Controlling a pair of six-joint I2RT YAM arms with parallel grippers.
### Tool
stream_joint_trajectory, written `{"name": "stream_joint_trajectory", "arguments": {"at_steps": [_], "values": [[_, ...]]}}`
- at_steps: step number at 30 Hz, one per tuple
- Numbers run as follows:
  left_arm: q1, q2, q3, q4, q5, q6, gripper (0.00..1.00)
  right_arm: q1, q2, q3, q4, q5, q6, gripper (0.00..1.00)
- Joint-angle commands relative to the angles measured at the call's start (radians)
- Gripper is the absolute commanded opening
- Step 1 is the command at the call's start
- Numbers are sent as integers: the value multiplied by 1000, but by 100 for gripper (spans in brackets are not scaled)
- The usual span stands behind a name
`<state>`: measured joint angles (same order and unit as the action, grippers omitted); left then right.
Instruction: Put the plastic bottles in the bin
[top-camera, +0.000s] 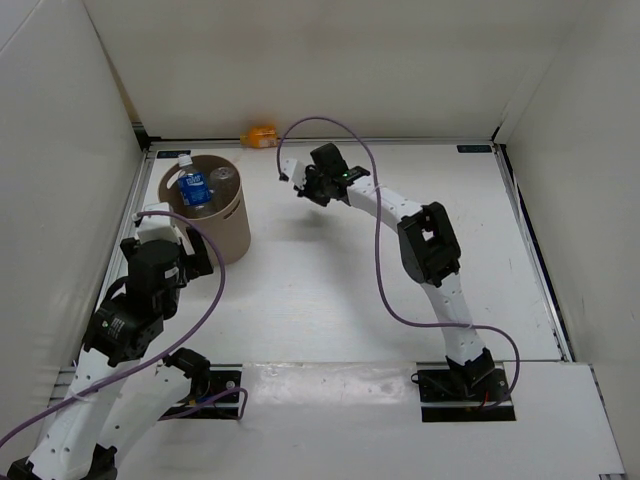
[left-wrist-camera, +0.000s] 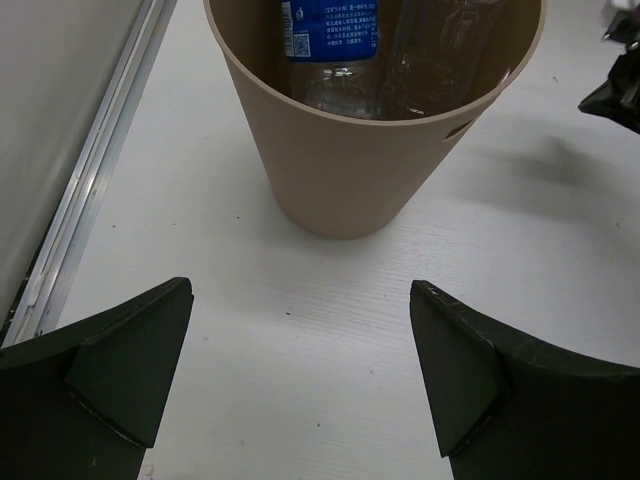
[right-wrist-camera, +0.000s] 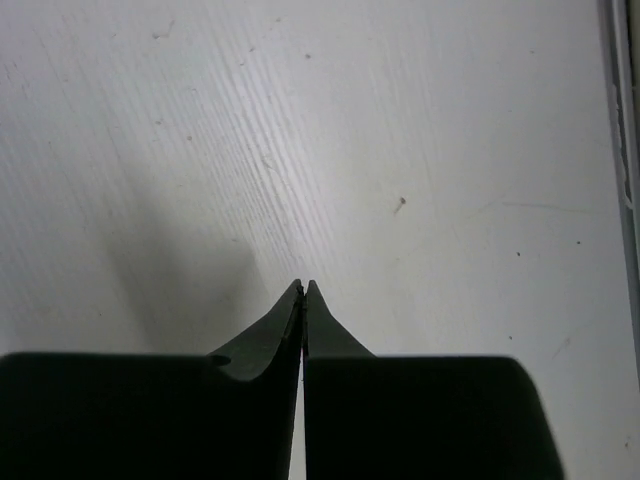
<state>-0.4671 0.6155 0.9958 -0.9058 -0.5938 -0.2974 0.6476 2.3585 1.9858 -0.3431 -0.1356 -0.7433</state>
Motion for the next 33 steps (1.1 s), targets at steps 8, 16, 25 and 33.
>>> {"name": "stream_joint_trajectory", "arguments": {"at_steps": [8, 16, 25, 33], "values": [[1, -3, 14, 4, -20, -5, 100, -39, -136, -112, 111, 89, 275, 35], [-4, 7, 14, 8, 0, -2, 100, 1, -128, -165, 246, 383, 364, 90], [-4, -8, 15, 15, -6, 4, 100, 17, -86, -119, 320, 852, 496, 90], [-4, 3, 14, 21, 9, 6, 100, -58, -182, -226, 357, 734, 627, 90]]}}
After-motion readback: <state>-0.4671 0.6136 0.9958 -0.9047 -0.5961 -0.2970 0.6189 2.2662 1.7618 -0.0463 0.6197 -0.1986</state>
